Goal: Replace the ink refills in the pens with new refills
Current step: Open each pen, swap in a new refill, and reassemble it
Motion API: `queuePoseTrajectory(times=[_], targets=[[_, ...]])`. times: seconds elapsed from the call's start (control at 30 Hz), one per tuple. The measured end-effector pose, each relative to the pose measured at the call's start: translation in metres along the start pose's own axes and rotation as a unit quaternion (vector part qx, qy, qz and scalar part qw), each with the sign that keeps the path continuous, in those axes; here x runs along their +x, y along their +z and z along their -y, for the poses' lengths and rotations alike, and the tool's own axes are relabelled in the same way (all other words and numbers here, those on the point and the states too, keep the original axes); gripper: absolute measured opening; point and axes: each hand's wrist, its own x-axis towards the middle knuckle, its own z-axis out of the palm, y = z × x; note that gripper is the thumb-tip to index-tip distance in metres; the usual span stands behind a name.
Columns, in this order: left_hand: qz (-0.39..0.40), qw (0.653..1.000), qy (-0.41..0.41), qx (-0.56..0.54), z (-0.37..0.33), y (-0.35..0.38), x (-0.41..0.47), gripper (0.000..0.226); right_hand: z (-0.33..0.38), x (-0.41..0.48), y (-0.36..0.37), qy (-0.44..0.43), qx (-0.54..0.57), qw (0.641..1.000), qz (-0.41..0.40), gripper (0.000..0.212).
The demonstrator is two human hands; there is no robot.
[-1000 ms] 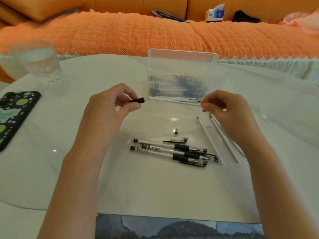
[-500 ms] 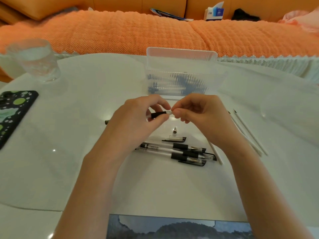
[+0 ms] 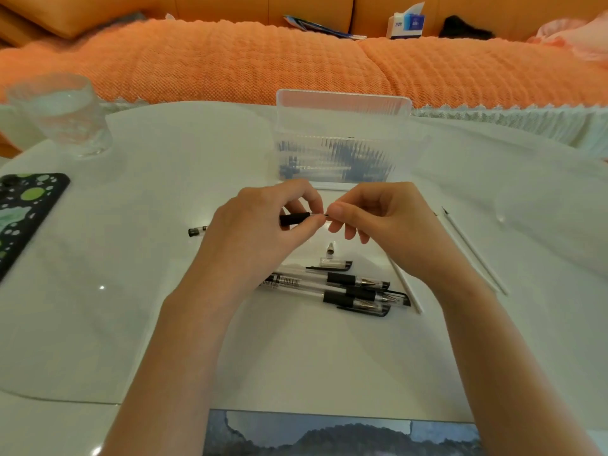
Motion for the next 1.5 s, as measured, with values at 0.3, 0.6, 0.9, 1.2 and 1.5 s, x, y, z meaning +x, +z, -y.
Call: queuePoseTrajectory(times=[0.3,0.6,0.9,1.2,1.5], targets=[[0.004,1.000,-0.012,0.000,0.001,-0.001,0.001,0.009,-0.001,-0.001,-0.006,-0.001,-0.011,1.000,-0.029,0.006],[-0.015,0.997,-0.046,-0.061,0.008,-0.003,0.001,0.009,-0.020,-0.007,-0.030,0.054,-0.182,0.980,-0.068,0.005],[-0.010,0.997,-0.052,-0.053,0.009,-0.003,0.000,0.010,-0.028,-0.004,-0.034,0.076,-0.260,0.960,-0.066,0.006],[-0.008,0.997,-0.049,-0.056,0.011,-0.006,0.000,0.007,-0.020,-0.004,-0.028,0.024,-0.208,0.976,-0.059,0.012],[0.013,0.997,-0.043,-0.069,0.014,-0.006,0.000,0.004,-0.014,0.002,-0.005,-0.011,-0.245,0.965,0.090,0.020]])
